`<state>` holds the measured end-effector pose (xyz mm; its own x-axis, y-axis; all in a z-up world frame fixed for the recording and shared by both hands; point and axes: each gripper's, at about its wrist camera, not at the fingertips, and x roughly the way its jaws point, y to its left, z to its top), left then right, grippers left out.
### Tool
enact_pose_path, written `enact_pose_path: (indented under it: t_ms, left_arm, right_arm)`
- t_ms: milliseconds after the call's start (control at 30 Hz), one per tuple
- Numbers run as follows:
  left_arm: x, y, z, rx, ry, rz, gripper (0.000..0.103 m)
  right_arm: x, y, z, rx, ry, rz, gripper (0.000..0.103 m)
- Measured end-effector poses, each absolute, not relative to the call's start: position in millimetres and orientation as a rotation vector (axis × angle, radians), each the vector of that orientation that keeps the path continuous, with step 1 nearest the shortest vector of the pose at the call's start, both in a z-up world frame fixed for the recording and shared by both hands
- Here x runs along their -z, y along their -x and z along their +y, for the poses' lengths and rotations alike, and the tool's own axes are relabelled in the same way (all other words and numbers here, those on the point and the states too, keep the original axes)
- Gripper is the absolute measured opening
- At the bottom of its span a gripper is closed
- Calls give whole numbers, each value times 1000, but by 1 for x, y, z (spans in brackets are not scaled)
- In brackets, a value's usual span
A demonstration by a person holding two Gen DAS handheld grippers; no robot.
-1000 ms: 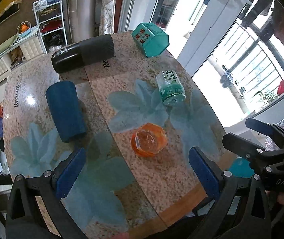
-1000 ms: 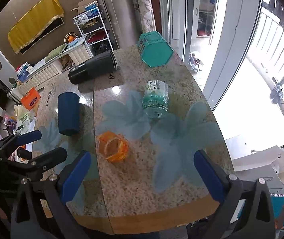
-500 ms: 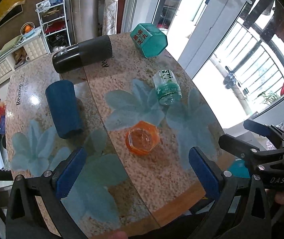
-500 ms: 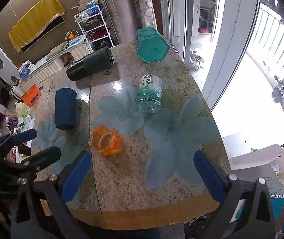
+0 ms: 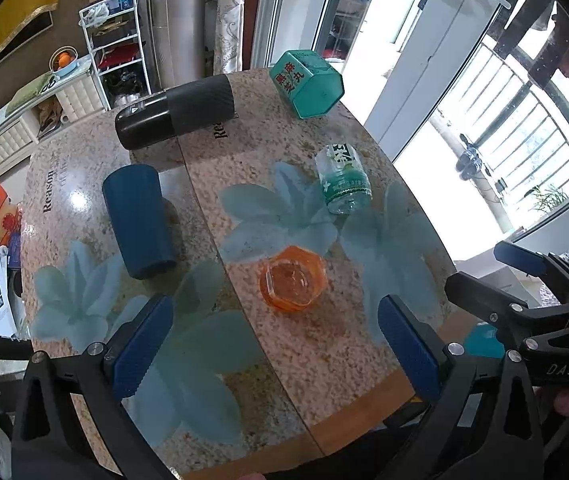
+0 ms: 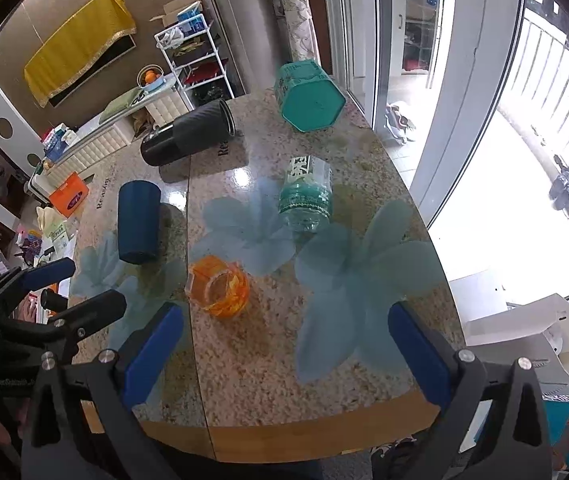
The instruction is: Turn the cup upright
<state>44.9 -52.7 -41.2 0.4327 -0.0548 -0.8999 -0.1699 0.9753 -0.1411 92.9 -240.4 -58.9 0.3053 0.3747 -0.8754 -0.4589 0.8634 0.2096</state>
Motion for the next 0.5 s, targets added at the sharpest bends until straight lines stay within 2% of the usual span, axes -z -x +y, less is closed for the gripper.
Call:
enact_pose_path:
  t_ms: [500]
  left_arm:
    - [42,-44,-53,-72,221,1125,103]
  right_arm:
    - [60,-93,-240,-550,84,1143,103]
